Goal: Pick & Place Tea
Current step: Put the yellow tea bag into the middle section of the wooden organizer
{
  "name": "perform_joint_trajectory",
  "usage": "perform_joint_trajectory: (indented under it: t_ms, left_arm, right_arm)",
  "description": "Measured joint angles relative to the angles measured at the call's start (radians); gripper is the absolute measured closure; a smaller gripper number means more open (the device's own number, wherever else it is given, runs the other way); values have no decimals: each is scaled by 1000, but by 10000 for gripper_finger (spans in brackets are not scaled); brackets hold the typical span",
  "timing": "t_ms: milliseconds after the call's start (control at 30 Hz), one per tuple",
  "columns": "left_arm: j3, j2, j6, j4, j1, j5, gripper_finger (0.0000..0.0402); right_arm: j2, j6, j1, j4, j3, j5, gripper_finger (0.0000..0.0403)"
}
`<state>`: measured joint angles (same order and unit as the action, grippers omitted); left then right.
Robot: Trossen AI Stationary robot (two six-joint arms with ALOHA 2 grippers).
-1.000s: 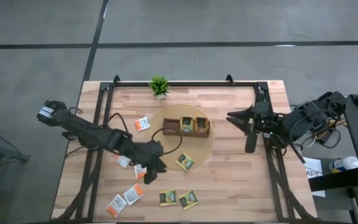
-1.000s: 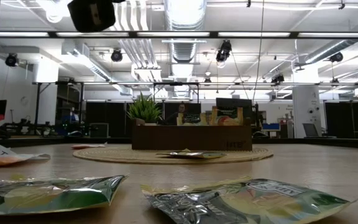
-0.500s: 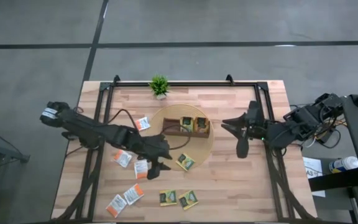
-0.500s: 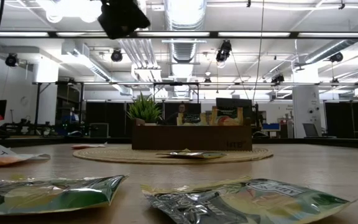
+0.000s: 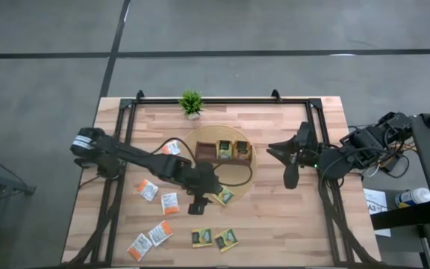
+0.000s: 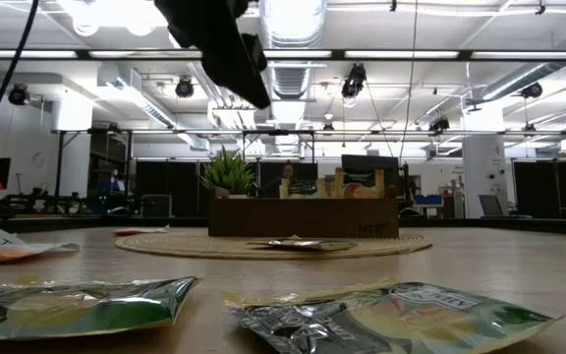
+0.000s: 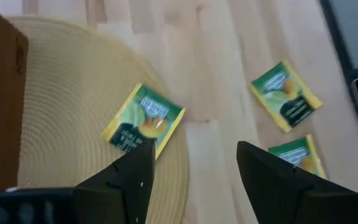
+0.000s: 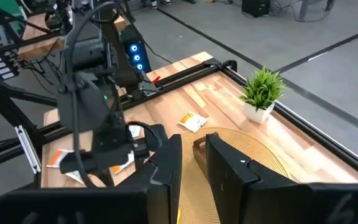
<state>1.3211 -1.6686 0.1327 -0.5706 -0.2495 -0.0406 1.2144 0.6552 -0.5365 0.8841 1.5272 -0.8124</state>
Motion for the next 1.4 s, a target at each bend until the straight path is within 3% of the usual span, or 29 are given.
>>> perform_joint_trajectory:
  t_ms: [467, 733, 1000, 1400]
  left_arm:
    - [1, -10, 92, -57, 6, 0, 181]
    - [0, -9, 136, -111, 6, 0, 182]
    - [-42, 10, 178, -128, 6, 0, 182]
    - [-205, 204, 266, -119, 5, 48, 182]
  right_arm:
    - [6, 46, 1, 3, -2, 29, 282]
    - [88, 90, 2, 5, -3, 98, 260]
    - [206, 207, 8, 68, -4, 218, 256]
    - [326, 210, 78, 73, -4, 417, 243]
